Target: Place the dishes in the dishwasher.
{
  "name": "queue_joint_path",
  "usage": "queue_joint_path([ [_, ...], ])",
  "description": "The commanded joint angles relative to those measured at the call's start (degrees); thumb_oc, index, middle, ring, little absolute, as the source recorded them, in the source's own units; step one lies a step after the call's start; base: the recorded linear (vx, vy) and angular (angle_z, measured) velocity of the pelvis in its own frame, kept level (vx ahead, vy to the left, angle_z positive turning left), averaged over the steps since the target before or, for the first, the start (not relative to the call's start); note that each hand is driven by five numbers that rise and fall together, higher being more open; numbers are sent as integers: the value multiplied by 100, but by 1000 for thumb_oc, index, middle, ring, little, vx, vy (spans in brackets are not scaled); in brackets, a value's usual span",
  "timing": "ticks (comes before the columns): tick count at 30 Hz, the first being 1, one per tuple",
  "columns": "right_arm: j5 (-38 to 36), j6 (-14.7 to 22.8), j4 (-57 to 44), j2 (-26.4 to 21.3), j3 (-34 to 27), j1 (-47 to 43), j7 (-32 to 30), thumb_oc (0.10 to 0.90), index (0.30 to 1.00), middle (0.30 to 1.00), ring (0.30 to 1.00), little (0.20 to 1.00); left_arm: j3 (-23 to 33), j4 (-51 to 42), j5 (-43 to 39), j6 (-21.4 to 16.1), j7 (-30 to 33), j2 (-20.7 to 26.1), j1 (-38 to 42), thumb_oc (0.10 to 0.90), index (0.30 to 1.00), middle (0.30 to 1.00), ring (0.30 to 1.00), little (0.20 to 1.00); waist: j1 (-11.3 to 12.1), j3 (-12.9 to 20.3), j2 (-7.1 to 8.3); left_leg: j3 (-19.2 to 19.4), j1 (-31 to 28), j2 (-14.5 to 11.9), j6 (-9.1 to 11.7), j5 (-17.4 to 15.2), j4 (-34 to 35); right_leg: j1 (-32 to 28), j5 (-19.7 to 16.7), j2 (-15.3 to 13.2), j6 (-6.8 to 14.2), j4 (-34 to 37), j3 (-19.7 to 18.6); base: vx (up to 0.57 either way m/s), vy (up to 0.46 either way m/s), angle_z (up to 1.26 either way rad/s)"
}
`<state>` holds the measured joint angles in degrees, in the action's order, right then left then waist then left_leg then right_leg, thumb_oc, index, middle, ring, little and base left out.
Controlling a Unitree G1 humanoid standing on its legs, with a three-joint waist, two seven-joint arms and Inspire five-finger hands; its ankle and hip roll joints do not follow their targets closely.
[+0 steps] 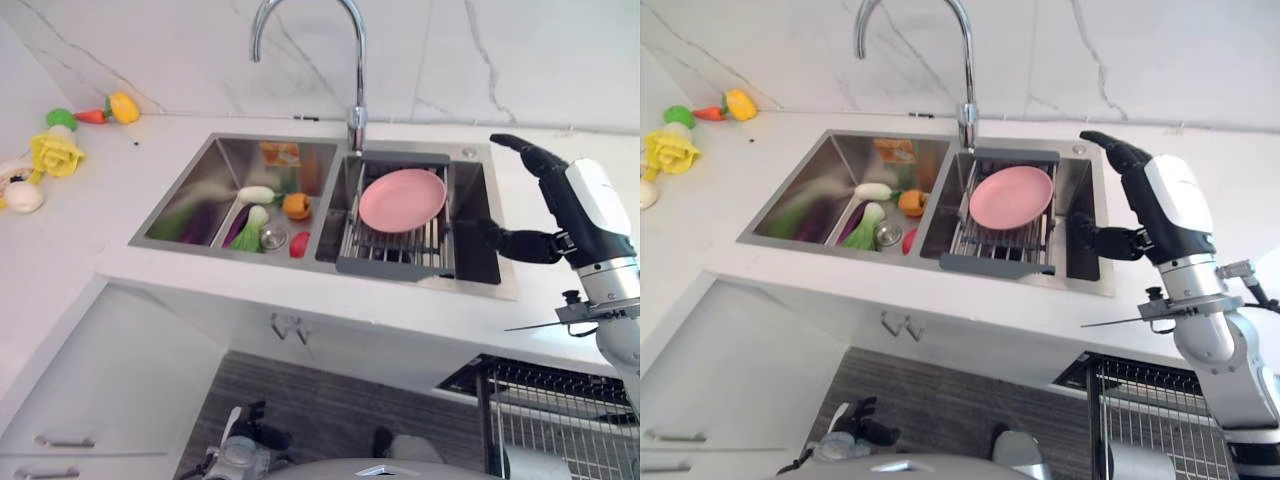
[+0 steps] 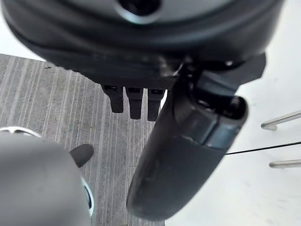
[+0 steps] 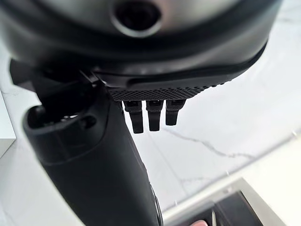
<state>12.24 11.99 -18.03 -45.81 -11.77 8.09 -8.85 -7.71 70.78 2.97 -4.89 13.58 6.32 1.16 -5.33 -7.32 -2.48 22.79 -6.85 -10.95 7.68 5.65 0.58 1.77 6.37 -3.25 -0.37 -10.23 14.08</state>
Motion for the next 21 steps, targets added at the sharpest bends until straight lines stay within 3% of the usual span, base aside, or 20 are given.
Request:
queue_joint_path([
  [1,555,211,-564,-39,38,-546,34,800,900,900,900,900,-68,205,294,72,23,180,-129,800,900,900,900,900,78,-34,359,-129,-23,30,118,-117,3,-618,-506,-456,890,1045,-81,46,25,-10],
  [11,1613,-331,481,-700,982,-1351,436,800,900,900,900,900,-97,100,338,171,-98,288,-220,800,900,900,900,900,293,32,372,-134,-123,158,43,-211,247,-623,-576,-504,983,1079,-28,28,22,3],
  [21,2550,-679,1316,-613,1414,-1743,380,800,900,900,900,900,-55,92,414,280,-182,316,-238,800,900,900,900,900,447,27,402,-180,-159,208,16,-258,367,-669,-611,-574,1037,1121,100,20,16,0],
])
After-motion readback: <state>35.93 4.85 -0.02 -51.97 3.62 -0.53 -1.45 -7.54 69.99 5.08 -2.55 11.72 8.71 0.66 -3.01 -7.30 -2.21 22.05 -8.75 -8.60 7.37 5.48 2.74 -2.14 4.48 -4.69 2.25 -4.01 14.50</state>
